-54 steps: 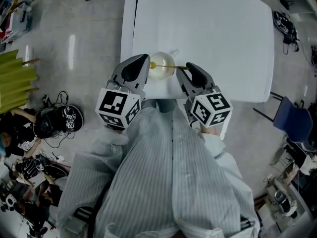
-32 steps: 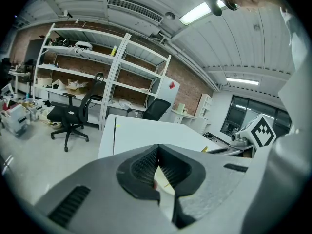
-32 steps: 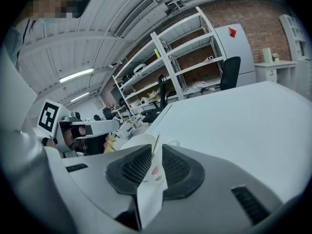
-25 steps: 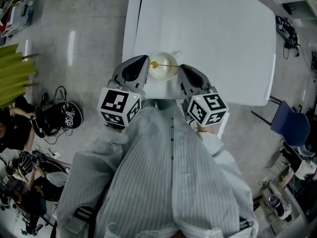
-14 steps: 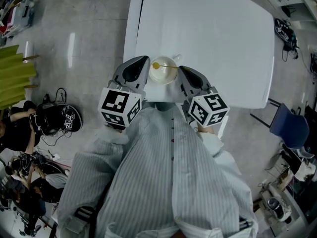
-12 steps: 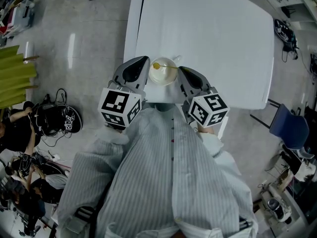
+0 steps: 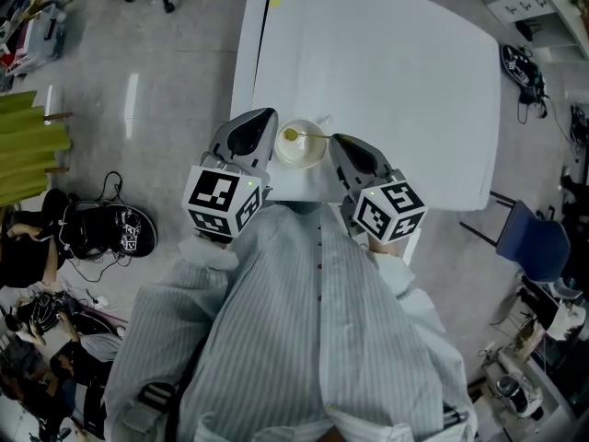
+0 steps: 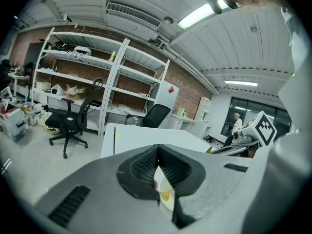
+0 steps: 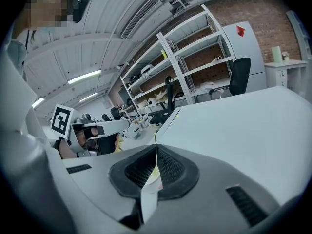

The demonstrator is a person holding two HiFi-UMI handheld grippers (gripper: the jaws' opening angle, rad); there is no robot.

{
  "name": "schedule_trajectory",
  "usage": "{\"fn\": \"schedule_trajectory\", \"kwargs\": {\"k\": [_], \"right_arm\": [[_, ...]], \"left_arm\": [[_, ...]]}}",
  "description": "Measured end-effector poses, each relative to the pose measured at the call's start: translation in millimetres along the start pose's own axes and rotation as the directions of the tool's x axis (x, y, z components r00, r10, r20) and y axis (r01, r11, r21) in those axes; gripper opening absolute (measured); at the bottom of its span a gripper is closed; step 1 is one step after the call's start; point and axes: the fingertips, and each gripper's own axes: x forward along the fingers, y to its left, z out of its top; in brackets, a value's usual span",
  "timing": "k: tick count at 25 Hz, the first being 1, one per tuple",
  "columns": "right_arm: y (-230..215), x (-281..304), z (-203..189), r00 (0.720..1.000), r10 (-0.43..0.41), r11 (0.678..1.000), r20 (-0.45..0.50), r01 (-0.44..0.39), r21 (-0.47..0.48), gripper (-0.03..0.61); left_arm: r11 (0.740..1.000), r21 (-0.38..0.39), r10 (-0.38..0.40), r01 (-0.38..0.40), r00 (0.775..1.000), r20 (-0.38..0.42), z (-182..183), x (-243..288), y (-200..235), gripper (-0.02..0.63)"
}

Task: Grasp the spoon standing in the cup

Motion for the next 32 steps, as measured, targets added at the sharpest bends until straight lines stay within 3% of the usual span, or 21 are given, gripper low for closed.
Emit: {"fn": "schedule_trajectory", "kwargs": {"k": [17, 32], "right_arm": [[21, -21, 35, 0.995, 0.075, 0.997, 0.063, -0.076, 0.01, 0.012], [41, -34, 104, 0.965, 0.155, 0.986, 0.211, -0.14, -0.086, 0.012]], "left_arm": [[1.0, 0.021, -0.018, 0.017, 0.997, 0.081, 39, -3, -8, 0.008], [0.999, 0.036, 0.013, -0.02, 0.983, 0.184, 75, -29, -19, 0.008]]}}
